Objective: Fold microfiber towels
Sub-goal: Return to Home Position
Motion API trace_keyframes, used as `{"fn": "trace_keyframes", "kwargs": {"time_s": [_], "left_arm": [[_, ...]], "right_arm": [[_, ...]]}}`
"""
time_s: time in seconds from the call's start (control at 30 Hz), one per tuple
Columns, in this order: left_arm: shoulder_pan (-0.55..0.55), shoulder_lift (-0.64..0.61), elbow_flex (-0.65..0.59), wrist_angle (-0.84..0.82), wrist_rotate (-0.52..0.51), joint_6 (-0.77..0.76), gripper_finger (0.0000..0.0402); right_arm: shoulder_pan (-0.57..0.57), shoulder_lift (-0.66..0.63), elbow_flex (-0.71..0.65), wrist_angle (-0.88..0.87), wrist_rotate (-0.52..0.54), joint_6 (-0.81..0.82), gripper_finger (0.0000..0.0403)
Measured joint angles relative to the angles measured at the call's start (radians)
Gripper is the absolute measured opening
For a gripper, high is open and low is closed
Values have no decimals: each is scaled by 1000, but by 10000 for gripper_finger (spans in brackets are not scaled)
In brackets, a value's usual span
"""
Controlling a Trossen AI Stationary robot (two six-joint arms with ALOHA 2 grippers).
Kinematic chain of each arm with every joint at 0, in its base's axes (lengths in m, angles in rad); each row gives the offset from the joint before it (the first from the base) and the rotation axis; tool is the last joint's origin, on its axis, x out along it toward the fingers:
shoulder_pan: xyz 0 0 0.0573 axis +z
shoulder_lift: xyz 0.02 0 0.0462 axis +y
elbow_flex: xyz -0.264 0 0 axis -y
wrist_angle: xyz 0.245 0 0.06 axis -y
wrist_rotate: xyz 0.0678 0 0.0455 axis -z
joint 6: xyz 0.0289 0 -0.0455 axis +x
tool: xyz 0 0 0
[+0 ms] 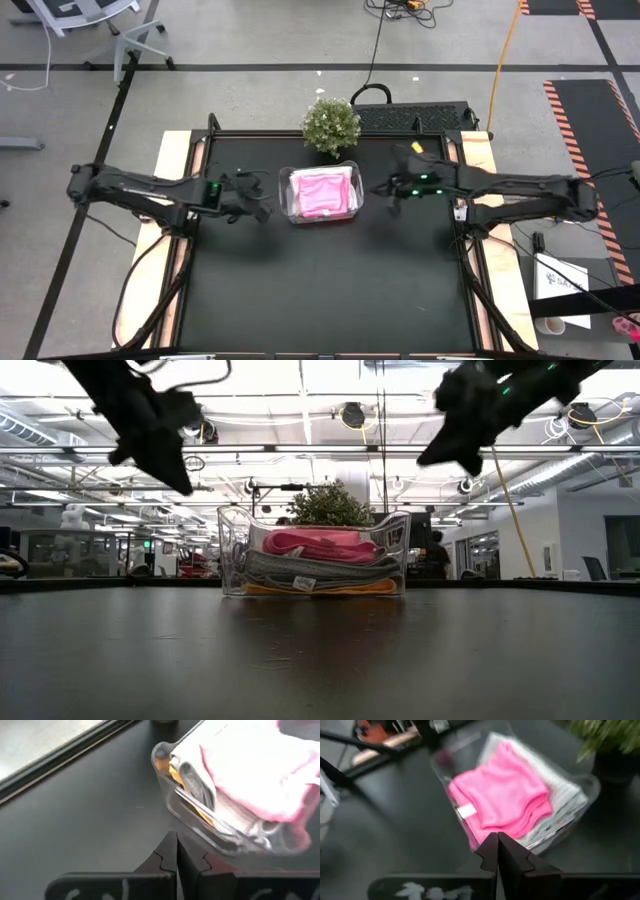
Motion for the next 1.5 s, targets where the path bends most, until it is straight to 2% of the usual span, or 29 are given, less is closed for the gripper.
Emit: {"fn": "trace_keyframes", "kwargs": {"time_s": [0.13, 0.23, 0.43, 0.5, 0.63, 0.73, 0.9, 1.07, 1.23, 1.4, 1.5], "left_arm": [[-21, -125, -1, -51, -9, 20, 3], [-33, -234, -50, -5, -22, 46, 3], [-36, -463, -310, 343, -3, 107, 2], [-28, -529, -411, 474, 20, 107, 2], [-13, -613, -563, 672, 45, 104, 2], [-3, -649, -623, 760, 47, 130, 2], [26, -675, -660, 775, 82, 175, 1], [81, -680, -697, 773, 140, 153, 1], [138, -680, -770, 862, 216, 123, 1], [172, -680, -768, 876, 272, 165, 2], [178, -680, -768, 877, 273, 182, 1]], "right_arm": [[0, -168, 0, -71, 3, -4, 0], [0, -298, 0, -108, 3, -4, 0], [0, -500, -22, -124, 3, -14, 0], [0, -562, -74, -62, -13, -13, 0], [0, -668, -250, 180, -78, 34, 0], [0, -716, -373, 273, -76, 102, 0], [0, -766, -494, 295, -76, 161, 0], [-1, -798, -558, 308, -76, 190, 0], [-1, -816, -615, 360, -76, 216, 0], [-1, -828, -685, 423, -77, 281, 0], [-1, -831, -700, 391, -70, 290, 0]]}}
